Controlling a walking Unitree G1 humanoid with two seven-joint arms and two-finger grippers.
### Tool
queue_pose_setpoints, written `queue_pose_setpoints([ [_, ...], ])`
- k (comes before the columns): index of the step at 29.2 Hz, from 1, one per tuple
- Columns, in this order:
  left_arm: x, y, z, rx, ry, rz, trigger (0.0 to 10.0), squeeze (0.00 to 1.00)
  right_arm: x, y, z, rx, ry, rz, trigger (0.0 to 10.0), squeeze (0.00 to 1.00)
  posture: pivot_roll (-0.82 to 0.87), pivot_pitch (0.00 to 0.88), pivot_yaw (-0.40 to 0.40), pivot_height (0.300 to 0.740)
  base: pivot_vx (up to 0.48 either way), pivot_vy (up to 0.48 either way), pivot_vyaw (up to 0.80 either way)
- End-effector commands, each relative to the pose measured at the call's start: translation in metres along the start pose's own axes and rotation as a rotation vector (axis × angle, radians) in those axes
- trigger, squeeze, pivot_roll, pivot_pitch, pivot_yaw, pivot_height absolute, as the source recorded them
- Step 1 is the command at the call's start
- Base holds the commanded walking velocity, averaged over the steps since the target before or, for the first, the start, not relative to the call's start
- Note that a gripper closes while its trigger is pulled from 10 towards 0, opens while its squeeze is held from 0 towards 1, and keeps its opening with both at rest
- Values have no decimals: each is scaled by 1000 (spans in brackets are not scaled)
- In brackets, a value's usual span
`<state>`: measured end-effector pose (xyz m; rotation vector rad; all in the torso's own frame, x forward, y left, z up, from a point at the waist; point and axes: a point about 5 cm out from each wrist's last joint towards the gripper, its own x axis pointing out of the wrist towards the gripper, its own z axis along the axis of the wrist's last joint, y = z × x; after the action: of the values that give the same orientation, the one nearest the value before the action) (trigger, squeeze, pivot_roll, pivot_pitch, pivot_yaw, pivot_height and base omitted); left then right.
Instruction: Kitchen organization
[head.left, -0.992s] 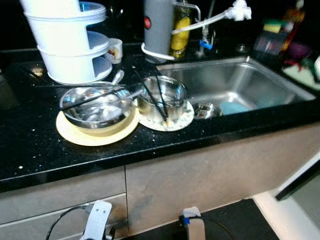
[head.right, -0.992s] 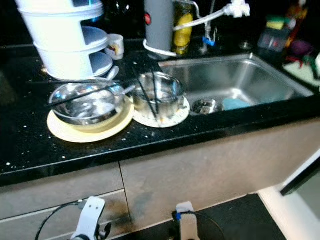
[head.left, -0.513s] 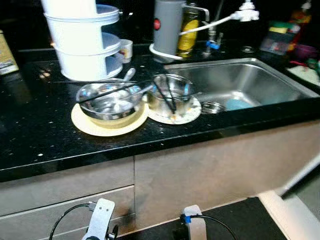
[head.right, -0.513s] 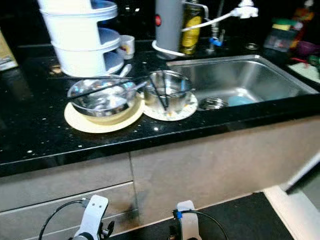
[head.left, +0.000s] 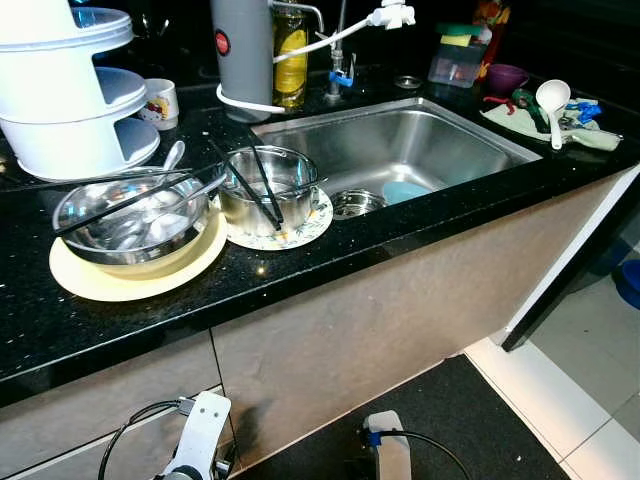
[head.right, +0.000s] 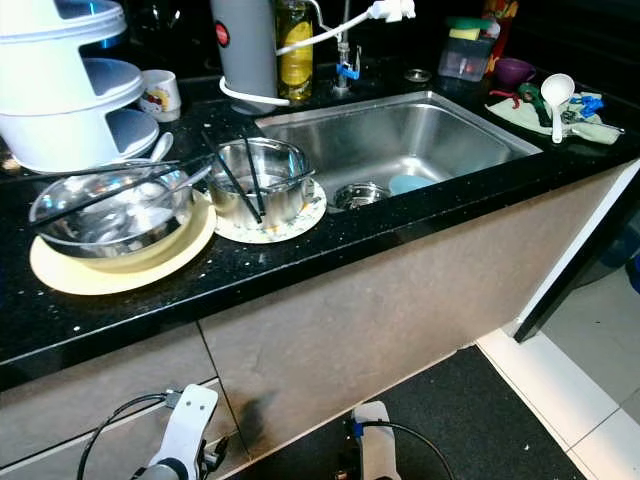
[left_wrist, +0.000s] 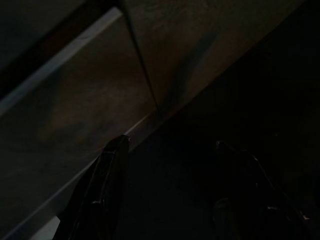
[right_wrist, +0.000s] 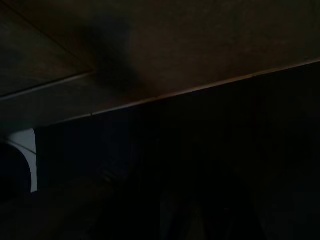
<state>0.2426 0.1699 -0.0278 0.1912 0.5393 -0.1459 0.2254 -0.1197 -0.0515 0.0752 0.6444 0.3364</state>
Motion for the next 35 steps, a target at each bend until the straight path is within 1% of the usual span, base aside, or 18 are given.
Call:
queue_pose_setpoints([
  [1, -2, -1, -8, -2, 31, 14, 10000, 0, -3, -3, -6, -5, 19, -8, 10000, 0, -26, 157, -45, 740, 0, 0, 0],
  [4, -2, 0, -8, -10, 30, 25, 10000, 0, -3, -3, -6, -5, 19, -8, 10000, 0, -26, 157, -45, 740, 0, 0, 0],
  [7, -2, 3, -8, 23, 28, 45, 10000, 0, -3, -3, -6, -5, 18, -7, 10000, 0, -26, 156, -46, 740, 0, 0, 0],
  [9, -2, 5, -8, 29, 27, 54, 10000, 0, -3, -3, -6, -5, 17, -6, 10000, 0, -26, 156, -46, 740, 0, 0, 0],
  [19, -6, 17, -8, -11, -9, 143, 10000, 0, -2, -2, -3, -22, 12, 8, 10000, 0, -26, 156, -45, 740, 0, 0, 0],
  [23, -7, 17, -9, -14, -9, 140, 10000, 0, -1, -2, -3, -27, 18, 11, 10000, 0, -26, 156, -45, 740, 0, 0, 0],
  [26, -7, 15, -9, -18, -10, 131, 10000, 0, -1, 2, -4, -54, 29, 64, 10000, 0, -19, 158, -50, 740, 0, 0, 0],
  [29, -7, 13, -10, -20, -9, 124, 10000, 0, -1, 4, -4, -75, 30, 75, 10000, 0, -21, 157, -47, 740, 0, 0, 800],
  [35, -6, 12, -9, -19, -14, 123, 10000, 0, -1, 6, -5, -74, 30, 86, 10000, 0, -19, 159, -47, 740, 0, 0, 800],
])
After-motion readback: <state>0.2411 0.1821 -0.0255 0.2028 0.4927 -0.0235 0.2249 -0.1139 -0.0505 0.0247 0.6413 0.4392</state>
